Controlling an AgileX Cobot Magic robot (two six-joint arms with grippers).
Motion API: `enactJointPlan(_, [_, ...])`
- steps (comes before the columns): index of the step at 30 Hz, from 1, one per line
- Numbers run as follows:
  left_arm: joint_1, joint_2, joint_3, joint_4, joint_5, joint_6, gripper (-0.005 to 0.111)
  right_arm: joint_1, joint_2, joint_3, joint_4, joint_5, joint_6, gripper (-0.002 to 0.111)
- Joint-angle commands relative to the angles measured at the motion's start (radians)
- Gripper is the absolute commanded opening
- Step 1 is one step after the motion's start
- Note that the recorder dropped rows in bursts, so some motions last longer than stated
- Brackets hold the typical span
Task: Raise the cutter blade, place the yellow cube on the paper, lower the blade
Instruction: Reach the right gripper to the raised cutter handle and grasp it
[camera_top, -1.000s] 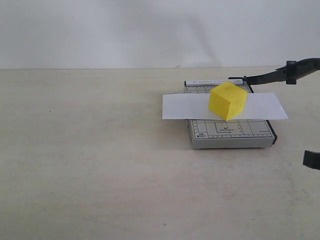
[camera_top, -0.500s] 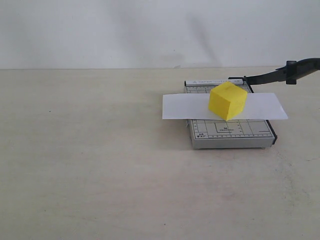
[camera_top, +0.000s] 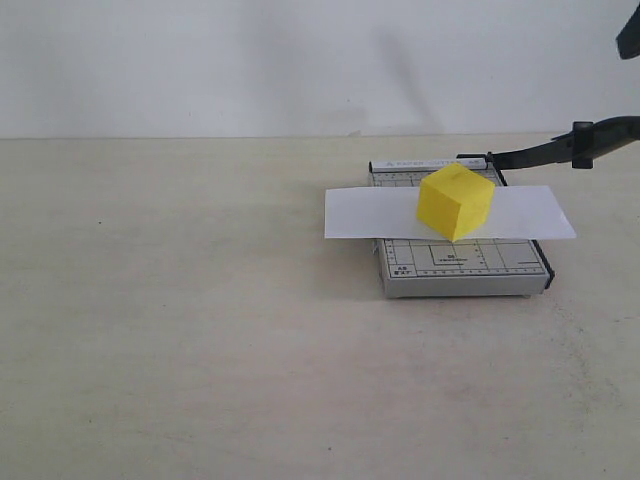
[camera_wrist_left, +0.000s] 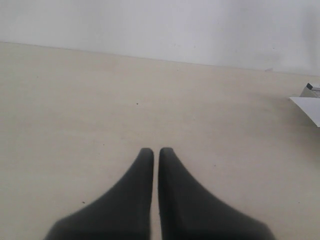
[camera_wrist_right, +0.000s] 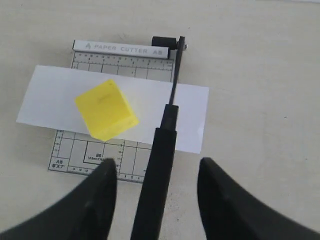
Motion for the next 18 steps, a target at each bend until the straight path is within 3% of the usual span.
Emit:
enactJointPlan(1, [0.003,-0.006,0.003,-0.003,-0.018,0.003,0.004,0.025,0.044,-0.011,-0.002,0.01,0.024,0.05])
enactJointPlan(18, [0.003,-0.006,0.003,-0.003,-0.018,0.003,0.004,0.033,0.126,-0.01,-0.053,0.142,0.112,0.049])
